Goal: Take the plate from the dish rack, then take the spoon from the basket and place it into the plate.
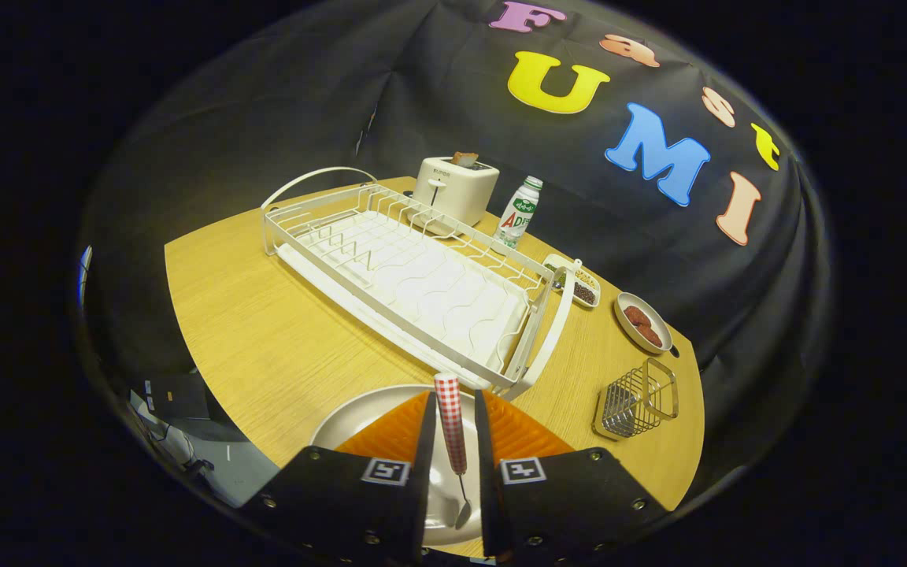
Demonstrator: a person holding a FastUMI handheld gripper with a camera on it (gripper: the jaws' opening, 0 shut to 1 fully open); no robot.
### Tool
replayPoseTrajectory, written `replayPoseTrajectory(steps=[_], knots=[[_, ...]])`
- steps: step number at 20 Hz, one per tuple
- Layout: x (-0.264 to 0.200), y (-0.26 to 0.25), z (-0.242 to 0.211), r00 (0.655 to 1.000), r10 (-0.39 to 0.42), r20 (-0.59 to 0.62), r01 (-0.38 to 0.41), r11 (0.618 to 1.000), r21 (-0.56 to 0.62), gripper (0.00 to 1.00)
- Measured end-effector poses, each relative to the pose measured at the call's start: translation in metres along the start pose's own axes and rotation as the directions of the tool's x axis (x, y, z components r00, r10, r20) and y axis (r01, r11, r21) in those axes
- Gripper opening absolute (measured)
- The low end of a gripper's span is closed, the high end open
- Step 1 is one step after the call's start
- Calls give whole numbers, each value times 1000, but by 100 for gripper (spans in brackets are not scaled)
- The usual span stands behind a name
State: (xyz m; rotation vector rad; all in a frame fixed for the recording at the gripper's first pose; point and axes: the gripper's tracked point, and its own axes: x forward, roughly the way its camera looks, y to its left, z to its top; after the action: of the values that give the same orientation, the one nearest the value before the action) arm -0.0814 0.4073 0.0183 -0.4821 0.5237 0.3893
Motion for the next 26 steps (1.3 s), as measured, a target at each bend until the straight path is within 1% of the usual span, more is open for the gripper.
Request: replayPoseTrajectory(steps=[1,7,10,12,14,16,18,20,22,23,26], knots=[[-2,0,2,1000,1,3,-1,1000,2,30],[-11,-1,17,999,-5,39,4,999,35,30],[-22,-10,44,994,-18,112,11,998,65,30],[-33,-21,67,983,-35,179,17,995,100,30],[-50,-34,95,965,-56,256,19,989,147,30],[-68,-51,123,938,-84,337,18,981,195,30],[-89,-72,151,896,-125,426,19,970,244,30],[-104,-100,169,862,-183,473,42,955,293,30],[-112,-127,180,838,-242,489,84,943,323,72],[-117,-137,185,826,-257,501,93,940,330,93],[-123,-169,196,796,-295,529,109,929,354,93]])
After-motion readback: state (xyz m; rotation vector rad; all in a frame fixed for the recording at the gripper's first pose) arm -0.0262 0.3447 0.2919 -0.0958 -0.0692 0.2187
